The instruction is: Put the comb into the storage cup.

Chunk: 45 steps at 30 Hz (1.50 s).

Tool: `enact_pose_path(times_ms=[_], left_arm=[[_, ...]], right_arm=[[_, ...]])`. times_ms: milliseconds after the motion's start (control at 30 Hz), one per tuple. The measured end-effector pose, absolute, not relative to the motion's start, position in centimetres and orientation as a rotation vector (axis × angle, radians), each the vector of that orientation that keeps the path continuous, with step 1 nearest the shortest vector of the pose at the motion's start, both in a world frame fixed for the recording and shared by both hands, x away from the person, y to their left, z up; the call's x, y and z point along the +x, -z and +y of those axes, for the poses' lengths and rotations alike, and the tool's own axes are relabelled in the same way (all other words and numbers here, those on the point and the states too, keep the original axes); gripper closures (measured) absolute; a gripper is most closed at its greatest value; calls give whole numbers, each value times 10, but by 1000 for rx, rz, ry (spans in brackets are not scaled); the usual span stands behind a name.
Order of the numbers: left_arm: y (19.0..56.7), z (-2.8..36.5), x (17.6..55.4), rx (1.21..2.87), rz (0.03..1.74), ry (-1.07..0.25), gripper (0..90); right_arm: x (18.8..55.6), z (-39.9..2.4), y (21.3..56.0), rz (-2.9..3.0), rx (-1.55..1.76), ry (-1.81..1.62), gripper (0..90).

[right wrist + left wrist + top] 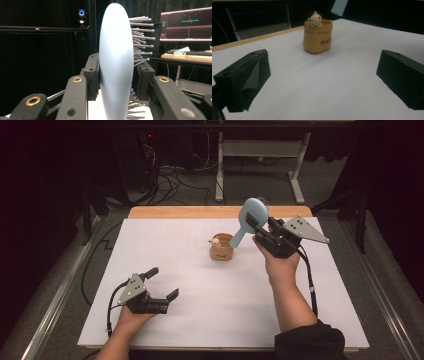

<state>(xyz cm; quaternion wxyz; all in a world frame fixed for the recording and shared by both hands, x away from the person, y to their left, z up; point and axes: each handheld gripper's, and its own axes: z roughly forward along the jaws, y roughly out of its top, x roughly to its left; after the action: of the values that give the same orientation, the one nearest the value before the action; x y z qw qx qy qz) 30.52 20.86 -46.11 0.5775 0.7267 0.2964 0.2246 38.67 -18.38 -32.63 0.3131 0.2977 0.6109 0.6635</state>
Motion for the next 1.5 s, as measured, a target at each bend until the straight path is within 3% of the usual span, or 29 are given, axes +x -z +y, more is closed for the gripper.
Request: enact_pose_path(times_ms=[1500], left_arm=[[461,210,305,1703,694,-515,2]], right_arm=[[429,-145,348,1655,834,-1667,630]])
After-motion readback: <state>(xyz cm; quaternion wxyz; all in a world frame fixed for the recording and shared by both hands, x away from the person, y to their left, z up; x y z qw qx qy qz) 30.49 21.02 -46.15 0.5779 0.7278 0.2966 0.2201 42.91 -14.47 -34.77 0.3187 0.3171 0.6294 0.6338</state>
